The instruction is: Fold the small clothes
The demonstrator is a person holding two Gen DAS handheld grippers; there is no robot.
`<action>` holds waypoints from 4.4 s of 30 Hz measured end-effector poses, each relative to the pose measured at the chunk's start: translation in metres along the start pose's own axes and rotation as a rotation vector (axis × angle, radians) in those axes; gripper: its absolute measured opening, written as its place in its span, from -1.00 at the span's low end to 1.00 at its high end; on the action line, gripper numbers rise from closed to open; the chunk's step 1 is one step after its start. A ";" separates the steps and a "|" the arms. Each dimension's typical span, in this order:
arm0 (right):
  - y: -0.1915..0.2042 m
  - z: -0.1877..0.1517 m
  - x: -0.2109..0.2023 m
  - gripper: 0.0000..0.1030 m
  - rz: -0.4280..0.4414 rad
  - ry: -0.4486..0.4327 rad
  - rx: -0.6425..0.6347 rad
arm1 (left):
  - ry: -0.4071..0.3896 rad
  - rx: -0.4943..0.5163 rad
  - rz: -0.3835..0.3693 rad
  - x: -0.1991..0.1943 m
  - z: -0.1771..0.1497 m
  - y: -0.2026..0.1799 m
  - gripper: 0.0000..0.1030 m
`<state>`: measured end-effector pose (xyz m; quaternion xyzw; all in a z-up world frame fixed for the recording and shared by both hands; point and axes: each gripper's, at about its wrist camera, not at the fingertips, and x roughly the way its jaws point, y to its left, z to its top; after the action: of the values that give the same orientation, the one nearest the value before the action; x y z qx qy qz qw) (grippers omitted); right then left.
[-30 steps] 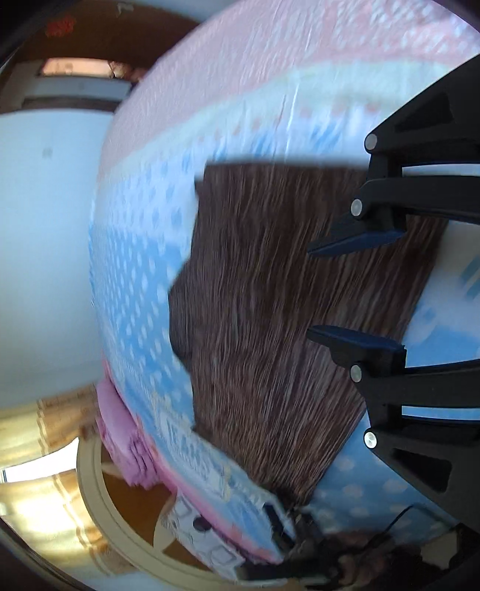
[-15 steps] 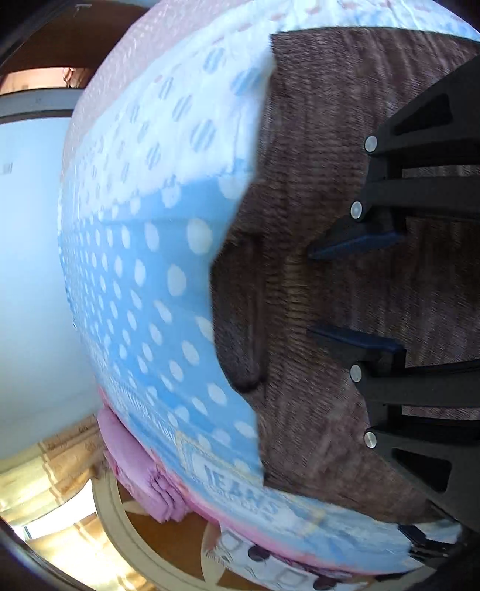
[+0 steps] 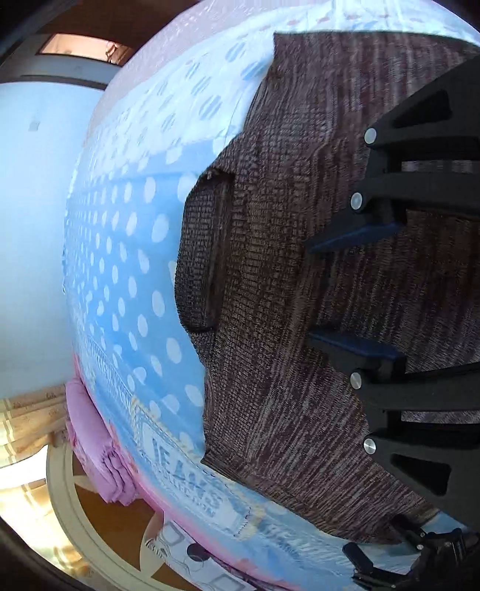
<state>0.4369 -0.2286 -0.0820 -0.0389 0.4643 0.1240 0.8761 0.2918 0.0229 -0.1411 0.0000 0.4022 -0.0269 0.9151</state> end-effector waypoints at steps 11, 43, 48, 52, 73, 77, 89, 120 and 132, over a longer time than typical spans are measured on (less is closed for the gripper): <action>0.074 -0.074 -0.072 0.22 0.092 -0.117 -0.231 | 0.022 -0.065 0.029 -0.009 0.002 0.044 0.90; 0.214 -0.123 -0.044 0.22 -0.096 -0.201 -0.641 | -0.012 0.012 0.073 0.029 0.066 0.062 0.90; 0.217 -0.124 -0.041 0.22 -0.117 -0.209 -0.638 | -0.052 0.027 0.017 0.029 0.077 0.055 0.90; 0.219 -0.128 -0.042 0.21 -0.132 -0.222 -0.646 | -0.047 0.029 -0.032 0.037 0.086 0.045 0.90; 0.235 -0.139 -0.042 -0.39 -0.183 -0.252 -0.694 | 0.079 0.053 -0.144 0.095 0.111 0.015 0.26; 0.239 -0.142 -0.040 -0.81 -0.178 -0.234 -0.708 | 0.095 0.018 -0.192 0.100 0.115 0.019 -0.46; 0.222 -0.132 -0.058 -0.84 -0.106 -0.266 -0.633 | 0.110 -0.028 -0.245 0.084 0.130 0.021 -0.82; 0.111 -0.109 -0.141 -0.87 0.017 -0.362 -0.323 | 0.012 -0.073 -0.455 0.016 0.178 -0.045 -0.83; 0.064 -0.116 -0.162 -0.87 -0.002 -0.369 -0.217 | 0.008 -0.019 -0.514 0.008 0.195 -0.107 -0.83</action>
<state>0.2401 -0.2170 -0.0112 -0.1100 0.2801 0.1772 0.9370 0.4351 -0.0884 -0.0125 -0.1106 0.3927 -0.2549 0.8767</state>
